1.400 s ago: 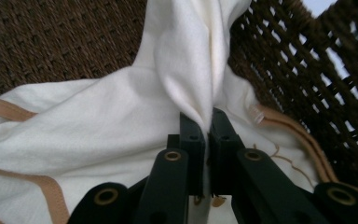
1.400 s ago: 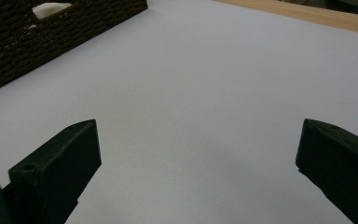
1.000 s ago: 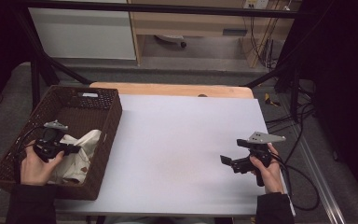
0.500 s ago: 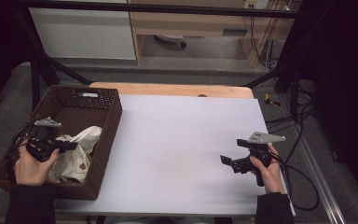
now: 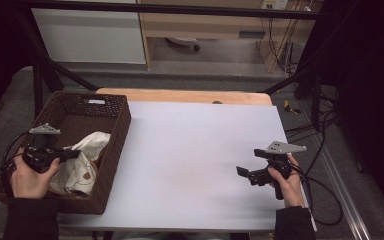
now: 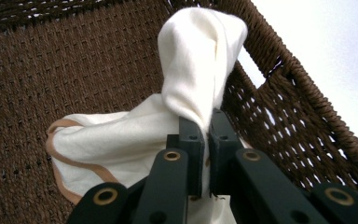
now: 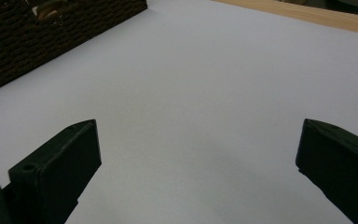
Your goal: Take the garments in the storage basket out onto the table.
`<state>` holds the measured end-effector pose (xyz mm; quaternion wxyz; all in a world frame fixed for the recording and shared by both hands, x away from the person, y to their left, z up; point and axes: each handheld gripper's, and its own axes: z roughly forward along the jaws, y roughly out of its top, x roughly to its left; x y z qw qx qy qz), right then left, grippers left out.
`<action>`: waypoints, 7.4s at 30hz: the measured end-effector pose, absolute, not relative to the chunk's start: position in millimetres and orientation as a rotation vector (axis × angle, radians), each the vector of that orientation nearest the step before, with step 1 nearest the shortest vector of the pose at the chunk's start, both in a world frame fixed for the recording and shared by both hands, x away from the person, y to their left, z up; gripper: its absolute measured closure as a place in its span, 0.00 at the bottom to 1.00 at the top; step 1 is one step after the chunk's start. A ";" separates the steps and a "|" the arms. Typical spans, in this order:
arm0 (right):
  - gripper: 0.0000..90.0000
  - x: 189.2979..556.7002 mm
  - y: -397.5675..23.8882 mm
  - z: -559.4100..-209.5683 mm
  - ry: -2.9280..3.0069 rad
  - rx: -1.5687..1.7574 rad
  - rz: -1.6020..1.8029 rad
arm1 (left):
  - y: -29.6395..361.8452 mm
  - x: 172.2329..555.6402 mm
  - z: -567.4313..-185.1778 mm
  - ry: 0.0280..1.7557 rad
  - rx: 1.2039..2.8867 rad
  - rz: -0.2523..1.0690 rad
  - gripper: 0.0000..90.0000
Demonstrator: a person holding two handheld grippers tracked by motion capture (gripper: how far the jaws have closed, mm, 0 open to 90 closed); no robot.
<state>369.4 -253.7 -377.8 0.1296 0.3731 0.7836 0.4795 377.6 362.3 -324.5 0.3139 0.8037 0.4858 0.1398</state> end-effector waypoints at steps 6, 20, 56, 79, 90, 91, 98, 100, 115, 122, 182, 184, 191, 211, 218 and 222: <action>0.01 369.6 -252.9 -378.4 2.278 1.089 1.393 | 363.9 374.9 -319.2 1.276 2.103 0.380 0.96; 0.00 369.6 -253.0 -378.3 2.278 1.088 1.392 | 366.3 368.7 -304.9 1.258 2.073 0.408 0.96; 0.01 369.5 -253.1 -378.4 2.278 1.090 1.391 | 376.7 360.7 -277.4 1.215 2.034 0.433 0.96; 0.00 369.2 -253.2 -378.2 2.278 1.089 1.389 | 375.7 360.1 -256.1 1.163 2.063 0.445 0.96; 0.00 369.3 -253.1 -378.3 2.278 1.090 1.388 | 374.7 358.1 -243.8 1.129 2.072 0.455 0.96; 0.01 369.3 -253.1 -378.3 2.279 1.090 1.389 | 374.9 358.3 -242.4 1.129 2.072 0.455 0.96; 0.01 369.3 -253.3 -378.2 2.277 1.089 1.387 | 376.6 359.4 -234.0 1.124 2.069 0.458 0.96; 0.01 369.2 -253.3 -378.1 2.278 1.089 1.388 | 376.9 359.7 -231.6 1.121 2.069 0.460 0.96; 0.01 369.2 -253.3 -378.1 2.278 1.089 1.389 | 375.2 361.6 -212.7 1.091 2.077 0.464 0.96; 0.01 369.3 -253.2 -378.2 2.278 1.089 1.388 | 373.4 364.9 -210.0 1.086 2.084 0.452 0.96; 0.01 369.3 -253.8 -377.9 2.278 1.085 1.390 | 325.8 384.6 -155.8 0.932 2.079 0.425 0.96; 0.01 369.0 -253.8 -377.6 2.273 1.091 1.396 | 321.1 385.6 -153.8 0.922 2.083 0.421 0.96; 0.01 369.1 -253.8 -377.6 2.274 1.090 1.396 | 309.2 388.1 -147.6 0.893 2.087 0.413 0.96; 0.01 368.5 -255.5 -376.5 2.268 1.086 1.399 | 260.8 392.8 -139.2 0.790 2.133 0.382 0.96; 0.01 368.3 -255.7 -376.0 2.264 1.088 1.404 | 246.8 394.0 -134.9 0.764 2.145 0.377 0.96; 0.01 368.3 -255.9 -375.9 2.264 1.086 1.404 | 235.0 394.9 -131.9 0.739 2.149 0.369 0.96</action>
